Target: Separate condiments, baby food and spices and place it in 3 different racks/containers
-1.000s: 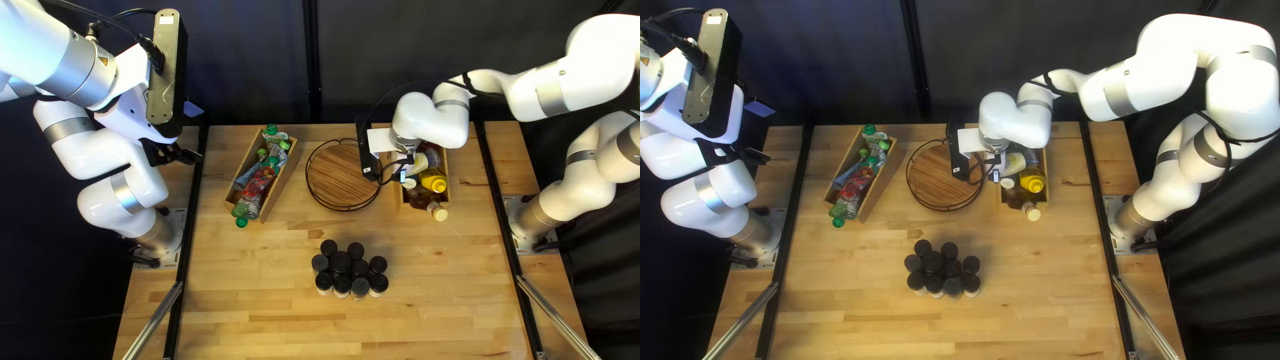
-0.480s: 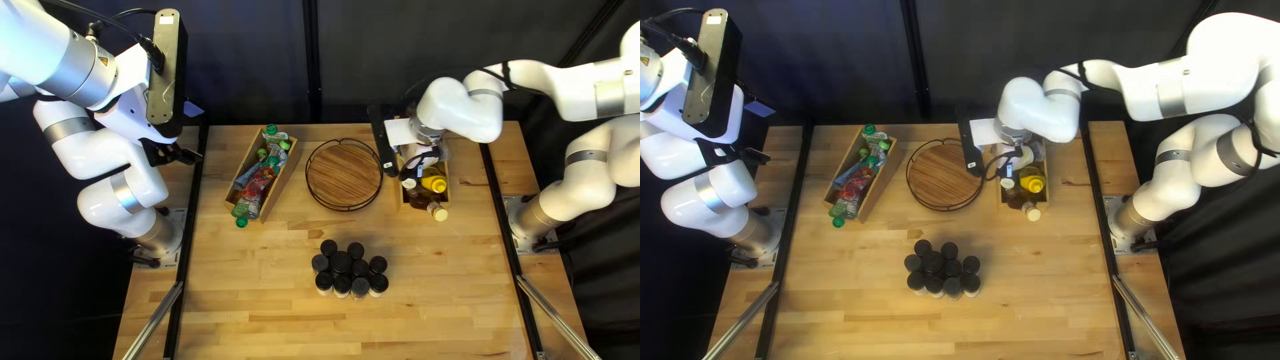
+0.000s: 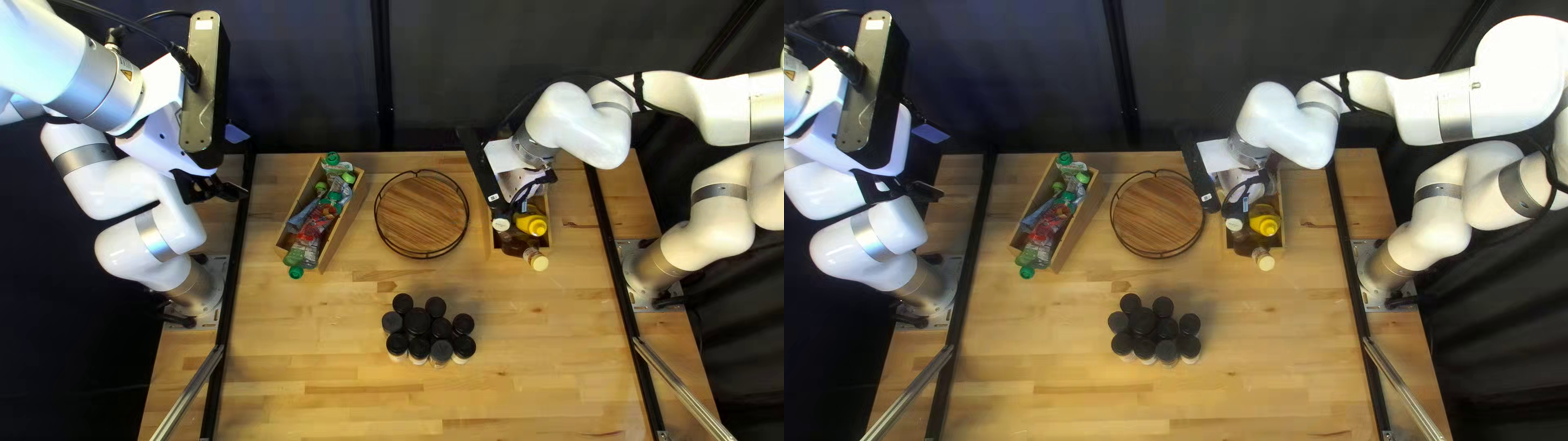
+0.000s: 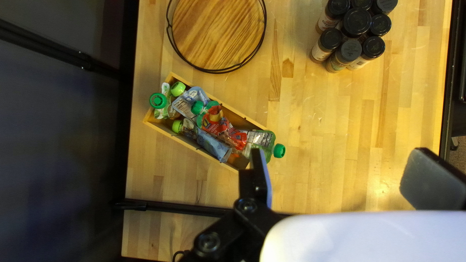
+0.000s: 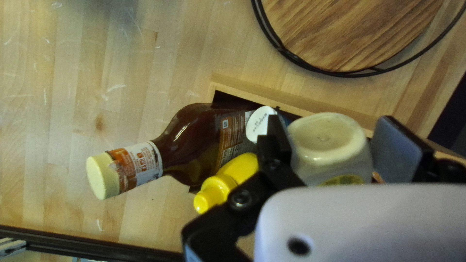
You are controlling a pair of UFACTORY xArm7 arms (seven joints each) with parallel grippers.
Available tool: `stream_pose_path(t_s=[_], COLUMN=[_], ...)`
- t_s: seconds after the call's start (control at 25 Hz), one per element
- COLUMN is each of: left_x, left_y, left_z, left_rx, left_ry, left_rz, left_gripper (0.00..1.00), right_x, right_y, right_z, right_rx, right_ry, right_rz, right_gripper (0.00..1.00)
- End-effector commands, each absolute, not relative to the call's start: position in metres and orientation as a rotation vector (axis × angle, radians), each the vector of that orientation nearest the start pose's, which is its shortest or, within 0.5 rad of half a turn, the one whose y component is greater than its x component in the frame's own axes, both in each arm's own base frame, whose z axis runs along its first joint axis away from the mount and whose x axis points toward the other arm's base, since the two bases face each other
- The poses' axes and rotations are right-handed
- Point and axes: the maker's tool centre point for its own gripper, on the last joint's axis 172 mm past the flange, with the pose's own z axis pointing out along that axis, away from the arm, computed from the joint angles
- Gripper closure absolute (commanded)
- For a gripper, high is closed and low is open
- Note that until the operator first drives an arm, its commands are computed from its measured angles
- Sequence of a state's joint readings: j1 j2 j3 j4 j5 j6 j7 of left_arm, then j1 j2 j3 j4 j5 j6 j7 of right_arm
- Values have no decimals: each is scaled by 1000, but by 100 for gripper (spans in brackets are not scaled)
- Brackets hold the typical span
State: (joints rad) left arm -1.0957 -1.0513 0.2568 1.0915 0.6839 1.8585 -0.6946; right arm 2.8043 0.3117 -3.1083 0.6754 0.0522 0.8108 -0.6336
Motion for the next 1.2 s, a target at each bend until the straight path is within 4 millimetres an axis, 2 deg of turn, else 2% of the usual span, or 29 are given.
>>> stream_pose_path(t_s=[0.04,0.88,0.96,1.0,1.04,1.08,1.12,1.2], left_x=[265,265,265,265,265,265,265,265], left_y=[18,18,18,18,18,18,18,18], left_z=[477,477,477,477,477,477,477,477], left_rx=[-2958,-2958,-2958,-2958,-2958,-2958,-2958,-2958], left_ry=[-59,-59,-59,-59,-59,-59,-59,-59], left_rz=[-676,-676,-676,-676,-676,-676,-676,-676], left_gripper=[0,0,0,0,0,0,0,0], right_x=[394,394,394,394,394,394,394,394], right_y=[-117,-117,-117,-117,-117,-117,-117,-117], right_z=[186,186,186,186,186,186,186,186], right_rx=[-3147,-3147,-3147,-3147,-3147,-3147,-3147,-3147], right_ry=[-470,-470,-470,-470,-470,-470,-470,-470], right_rz=[-273,-273,-273,-273,-273,-273,-273,-273], right_gripper=[100,100,97,93,83,41,44,43])
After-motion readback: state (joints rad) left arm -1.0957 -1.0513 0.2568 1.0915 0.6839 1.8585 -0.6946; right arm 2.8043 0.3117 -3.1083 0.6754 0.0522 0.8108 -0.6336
